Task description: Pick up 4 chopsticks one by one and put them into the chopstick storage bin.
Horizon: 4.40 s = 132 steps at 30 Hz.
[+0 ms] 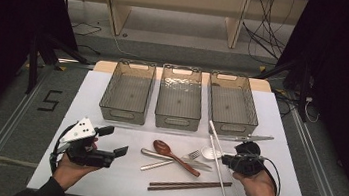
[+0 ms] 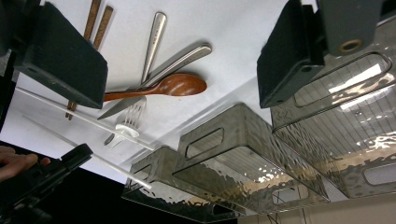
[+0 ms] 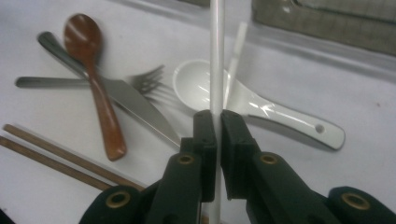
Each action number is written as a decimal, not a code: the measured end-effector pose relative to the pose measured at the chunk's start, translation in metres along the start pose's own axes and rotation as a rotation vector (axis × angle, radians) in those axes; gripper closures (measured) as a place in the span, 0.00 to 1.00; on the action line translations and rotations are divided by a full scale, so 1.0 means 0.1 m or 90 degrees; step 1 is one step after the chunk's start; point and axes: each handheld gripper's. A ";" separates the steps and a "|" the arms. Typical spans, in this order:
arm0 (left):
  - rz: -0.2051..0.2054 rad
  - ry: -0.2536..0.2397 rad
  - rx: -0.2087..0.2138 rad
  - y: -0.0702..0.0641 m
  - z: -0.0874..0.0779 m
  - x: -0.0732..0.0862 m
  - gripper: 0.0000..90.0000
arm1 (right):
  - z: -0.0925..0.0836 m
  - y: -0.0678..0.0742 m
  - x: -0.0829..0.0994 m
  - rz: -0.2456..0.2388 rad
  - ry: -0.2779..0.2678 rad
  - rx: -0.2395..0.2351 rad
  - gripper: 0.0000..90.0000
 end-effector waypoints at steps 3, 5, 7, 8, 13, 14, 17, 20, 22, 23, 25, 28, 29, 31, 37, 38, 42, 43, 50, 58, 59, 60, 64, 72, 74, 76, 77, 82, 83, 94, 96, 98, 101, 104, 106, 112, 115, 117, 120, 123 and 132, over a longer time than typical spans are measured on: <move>-0.004 0.002 0.003 0.00 0.01 0.00 0.18 | -0.03 0.04 -0.02 -0.008 -0.016 -0.013 0.96; -0.006 0.002 0.003 0.00 0.03 0.00 0.18 | -0.05 0.10 -0.04 -0.015 -0.029 -0.023 0.96; -0.015 0.001 0.006 0.00 0.05 -0.01 0.18 | -0.06 0.16 -0.06 -0.026 -0.037 -0.033 0.96; -0.018 0.000 0.007 0.00 0.06 -0.02 0.18 | -0.06 0.19 -0.07 -0.031 -0.039 -0.037 0.96; -0.026 -0.002 0.020 -0.04 0.15 -0.06 0.18 | -0.04 0.31 -0.12 -0.053 -0.055 -0.051 0.96; -0.031 -0.004 0.023 -0.05 0.18 -0.07 0.18 | -0.04 0.33 -0.13 -0.054 -0.057 -0.053 0.96; -0.035 -0.003 0.032 -0.07 0.26 -0.10 0.18 | -0.02 0.41 -0.15 -0.066 -0.062 -0.062 0.96; -0.042 0.001 0.040 -0.10 0.34 -0.13 0.18 | 0.00 0.49 -0.18 -0.079 -0.069 -0.071 0.96; -0.046 0.000 0.045 -0.11 0.38 -0.15 0.18 | 0.01 0.54 -0.20 -0.087 -0.074 -0.077 0.96; -0.045 -0.001 0.043 -0.11 0.40 -0.16 0.18 | 0.02 0.56 -0.21 -0.090 -0.075 -0.080 0.96; -0.052 0.004 0.047 -0.12 0.44 -0.17 0.18 | 0.03 0.60 -0.22 -0.094 -0.076 -0.082 0.96; -0.051 0.011 0.053 -0.14 0.52 -0.19 0.18 | 0.06 0.66 -0.23 -0.105 -0.083 -0.088 0.96; -0.049 0.015 0.056 -0.15 0.54 -0.19 0.18 | 0.06 0.67 -0.23 -0.107 -0.085 -0.090 0.96; -0.050 0.019 0.060 -0.17 0.58 -0.20 0.18 | 0.06 0.71 -0.24 -0.115 -0.090 -0.095 0.96; -0.085 0.033 0.082 -0.15 0.71 -0.21 0.18 | 0.10 0.82 -0.26 -0.131 -0.094 -0.104 0.96; -0.086 0.034 0.086 -0.16 0.73 -0.21 0.18 | 0.11 0.83 -0.26 -0.131 -0.094 -0.105 0.96; -0.097 0.037 0.100 -0.19 0.80 -0.23 0.19 | 0.12 0.88 -0.27 -0.139 -0.102 -0.110 0.96; -0.102 0.036 0.102 -0.20 0.81 -0.24 0.19 | 0.12 0.90 -0.27 -0.140 -0.104 -0.111 0.95; -0.151 0.044 0.137 -0.20 0.89 -0.24 0.21 | 0.14 0.98 -0.25 -0.159 -0.107 -0.122 0.96; -0.173 0.036 0.158 -0.22 0.89 -0.26 0.23 | 0.18 1.08 -0.24 -0.179 -0.112 -0.134 0.96; -0.170 0.035 0.160 -0.23 0.89 -0.27 0.23 | 0.18 1.09 -0.24 -0.182 -0.114 -0.135 0.96; -0.168 0.034 0.162 -0.24 0.89 -0.27 0.23 | 0.18 1.10 -0.24 -0.182 -0.115 -0.136 0.96; -0.165 0.027 0.176 -0.27 0.87 -0.29 0.26 | 0.18 1.14 -0.24 -0.188 -0.125 -0.147 0.96; -0.167 0.015 0.200 -0.30 0.87 -0.29 0.39 | 0.17 1.23 -0.23 -0.199 -0.137 -0.166 0.96; -0.170 0.013 0.206 -0.29 0.87 -0.29 0.43 | 0.17 1.23 -0.23 -0.200 -0.138 -0.171 0.96; -0.172 0.012 0.212 -0.29 0.87 -0.29 0.46 | 0.18 1.24 -0.23 -0.202 -0.140 -0.172 0.96; -0.172 0.012 0.214 -0.29 0.87 -0.29 0.47 | 0.18 1.25 -0.23 -0.202 -0.141 -0.174 0.96; -0.179 0.012 0.229 -0.27 0.87 -0.28 0.55 | 0.18 1.27 -0.23 -0.202 -0.142 -0.181 0.96; -0.180 0.011 0.232 -0.28 0.87 -0.28 0.57 | 0.19 1.27 -0.23 -0.202 -0.142 -0.181 0.95; -0.184 0.015 0.260 -0.29 0.89 -0.27 0.66 | 0.18 1.27 -0.22 -0.199 -0.156 -0.189 0.95; -0.185 0.014 0.261 -0.29 0.88 -0.27 0.68 | 0.17 1.28 -0.22 -0.200 -0.159 -0.188 0.95; -0.187 0.014 0.261 -0.28 0.88 -0.27 0.70 | 0.17 1.27 -0.22 -0.201 -0.160 -0.189 0.95; -0.190 0.012 0.262 -0.28 0.88 -0.27 0.72 | 0.17 1.28 -0.22 -0.202 -0.162 -0.190 0.95; -0.188 0.012 0.264 -0.27 0.88 -0.27 0.73 | 0.17 1.28 -0.22 -0.202 -0.163 -0.192 0.95; -0.190 0.012 0.265 -0.27 0.88 -0.27 0.74 | 0.17 1.28 -0.22 -0.202 -0.163 -0.193 0.95; -0.195 0.011 0.268 -0.26 0.88 -0.27 0.79 | 0.17 1.28 -0.22 -0.204 -0.166 -0.193 0.95; -0.199 0.011 0.275 -0.24 0.87 -0.27 0.82 | 0.16 1.28 -0.22 -0.206 -0.172 -0.194 0.95; -0.200 0.009 0.279 -0.24 0.87 -0.28 0.83 | 0.16 1.28 -0.22 -0.206 -0.173 -0.195 0.95; -0.197 0.005 0.288 -0.25 0.86 -0.29 0.87 | 0.16 1.28 -0.22 -0.208 -0.175 -0.194 0.94; -0.181 0.009 0.288 -0.29 0.84 -0.32 0.92 | 0.17 1.27 -0.22 -0.207 -0.173 -0.190 0.92; -0.173 0.019 0.246 -0.22 0.78 -0.41 0.92 | 0.11 1.16 -0.25 -0.178 -0.178 -0.207 0.69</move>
Point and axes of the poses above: each handheld gripper's, and its own axes: z roughly forward along the jaws, x roughly out of its underside, y roughly to its left, and after that the axes turned 2 degrees about -x, right-handed
